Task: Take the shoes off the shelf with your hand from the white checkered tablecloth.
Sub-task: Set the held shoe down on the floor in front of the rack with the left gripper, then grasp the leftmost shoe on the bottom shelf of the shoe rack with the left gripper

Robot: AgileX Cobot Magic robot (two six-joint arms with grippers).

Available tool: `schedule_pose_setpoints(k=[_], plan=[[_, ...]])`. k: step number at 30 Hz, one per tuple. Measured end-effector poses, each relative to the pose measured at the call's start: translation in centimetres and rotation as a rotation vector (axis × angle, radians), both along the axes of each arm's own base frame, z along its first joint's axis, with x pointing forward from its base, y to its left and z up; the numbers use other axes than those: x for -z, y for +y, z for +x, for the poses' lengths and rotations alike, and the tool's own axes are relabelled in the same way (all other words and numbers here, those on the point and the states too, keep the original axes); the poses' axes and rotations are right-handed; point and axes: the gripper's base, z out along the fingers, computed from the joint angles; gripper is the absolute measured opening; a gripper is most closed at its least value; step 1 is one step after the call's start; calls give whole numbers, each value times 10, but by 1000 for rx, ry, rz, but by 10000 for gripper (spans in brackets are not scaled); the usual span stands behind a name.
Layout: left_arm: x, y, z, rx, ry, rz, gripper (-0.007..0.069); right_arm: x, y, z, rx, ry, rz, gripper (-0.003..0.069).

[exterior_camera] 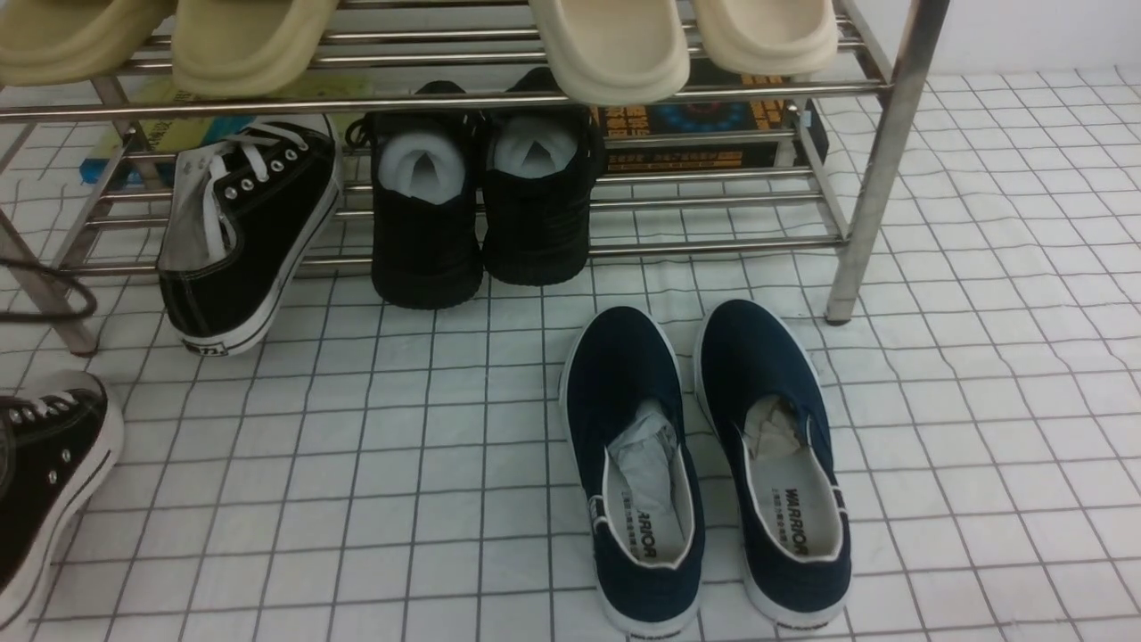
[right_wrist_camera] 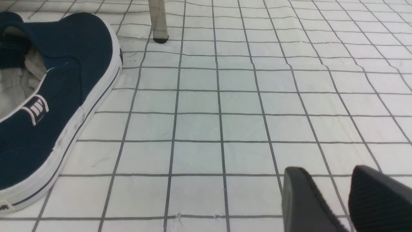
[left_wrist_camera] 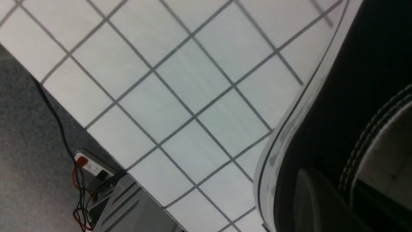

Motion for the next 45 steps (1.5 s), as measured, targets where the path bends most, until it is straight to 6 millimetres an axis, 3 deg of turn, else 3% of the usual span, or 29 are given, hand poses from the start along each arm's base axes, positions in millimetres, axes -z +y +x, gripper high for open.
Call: schedule_pose_setpoints(k=[4,9,10,11,12,13,14,16,19,23,27,32,38,42,45], plan=[[13,-2,-4,2,-1,-2,79,0,0,0,0,0,0,239],[12,0,-2,9,-31,18,205,0,0,0,0,0,0,239],[8,0,-1,9,-38,24,275,0,0,0,0,0,0,239],[7,0,-1,9,-41,25,275,0,0,0,0,0,0,239],[-2,2,3,8,-61,32,342,0,0,0,0,0,0,239],[-2,2,3,9,-60,30,348,0,0,0,0,0,0,239],[-15,2,10,15,-105,24,391,0,0,0,0,0,0,239],[-29,1,17,34,-164,11,425,0,0,0,0,0,0,239],[-62,-15,40,140,-363,-61,468,0,0,0,0,0,0,239],[-78,-49,71,272,-524,-110,475,0,0,0,0,0,0,239],[-68,-70,106,339,-584,-101,477,0,0,0,0,0,0,239],[-43,-67,140,347,-535,-51,477,0,0,0,0,0,0,239],[-10,-63,163,337,-468,-47,464,0,0,0,0,0,0,239],[9,-62,169,334,-423,-60,367,0,0,0,0,0,1,239],[12,-63,169,335,-399,-71,195,0,0,0,0,0,1,239]])
